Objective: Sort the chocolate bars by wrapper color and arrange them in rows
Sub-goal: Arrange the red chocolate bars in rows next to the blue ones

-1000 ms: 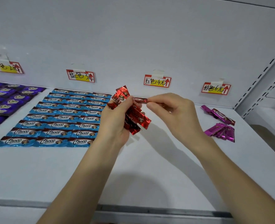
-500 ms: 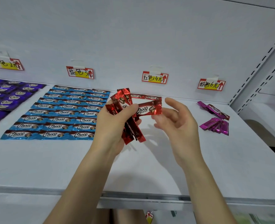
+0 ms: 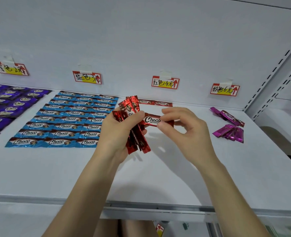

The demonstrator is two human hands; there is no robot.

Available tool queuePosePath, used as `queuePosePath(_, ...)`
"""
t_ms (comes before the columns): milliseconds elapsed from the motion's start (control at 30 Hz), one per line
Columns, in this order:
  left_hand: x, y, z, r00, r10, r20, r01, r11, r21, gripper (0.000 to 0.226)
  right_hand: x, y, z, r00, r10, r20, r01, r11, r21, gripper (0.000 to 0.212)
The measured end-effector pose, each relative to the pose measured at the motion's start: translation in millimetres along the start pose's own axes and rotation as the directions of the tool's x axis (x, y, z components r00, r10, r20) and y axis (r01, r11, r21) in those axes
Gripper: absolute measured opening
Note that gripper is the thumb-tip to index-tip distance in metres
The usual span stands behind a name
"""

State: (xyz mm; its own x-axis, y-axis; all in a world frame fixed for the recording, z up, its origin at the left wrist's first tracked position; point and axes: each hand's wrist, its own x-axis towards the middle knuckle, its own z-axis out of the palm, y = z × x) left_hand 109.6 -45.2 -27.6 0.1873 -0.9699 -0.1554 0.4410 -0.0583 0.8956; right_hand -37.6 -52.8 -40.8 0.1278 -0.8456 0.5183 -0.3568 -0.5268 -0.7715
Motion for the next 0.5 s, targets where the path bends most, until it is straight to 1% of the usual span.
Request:
queuePosePath(33,2.0,0.7,-1.1,1.000,0.001,-0.003,-0.001,1.000,0.004,0.012,2.5,1.9,-1.8,0.996,-0.074,0.050,0.078,0.994,-0.071,0.012)
queuePosePath(100,6.2,1.3,-3.9,1.000,-0.011,-0.014,0.011,1.000,0.007,0.013,12.3,8.0,-5.2,0.973,-0.172,0.151,0.196,0.967,-0.162,0.014)
queuePosePath(133,9.2,0.7,-5.4,0.999,-0.031,-0.024,0.031,1.000,-0.005,0.013,20.3,11.8,-7.0,0.962,-0.190,0.194,0.226,0.957,-0.183,0.015)
queuePosePath(167,12.1,-0.1,-6.6,0.998,-0.057,-0.033,0.056,0.998,-0.029,0.013,30.6,17.1,-8.5,0.959,-0.180,0.221,0.224,0.956,-0.190,0.014)
queuePosePath(200,14.8,-1.1,-7.7,0.996,-0.083,-0.039,0.081,0.995,-0.057,0.014,42.6,24.3,-9.2,0.962,-0.143,0.231,0.190,0.962,-0.197,0.012)
queuePosePath(267,19.0,-3.3,-9.5,0.990,-0.136,-0.047,0.130,0.985,-0.111,0.020,69.8,42.8,-6.8,0.970,-0.015,0.241,0.076,0.966,-0.246,0.012)
queuePosePath(333,22.3,-5.2,-11.0,0.982,-0.179,-0.058,0.168,0.974,-0.151,0.023,93.2,65.7,1.4,0.960,0.099,0.262,0.003,0.932,-0.362,0.013)
queuePosePath(400,24.6,-6.6,-12.5,0.977,-0.200,-0.070,0.186,0.969,-0.165,0.027,108.5,85.7,14.0,0.945,0.142,0.294,0.005,0.894,-0.448,0.015)
queuePosePath(500,27.9,-7.7,-14.4,0.975,-0.210,-0.074,0.197,0.968,-0.154,0.029,117.9,102.9,32.1,0.929,0.156,0.335,0.023,0.880,-0.475,0.013)
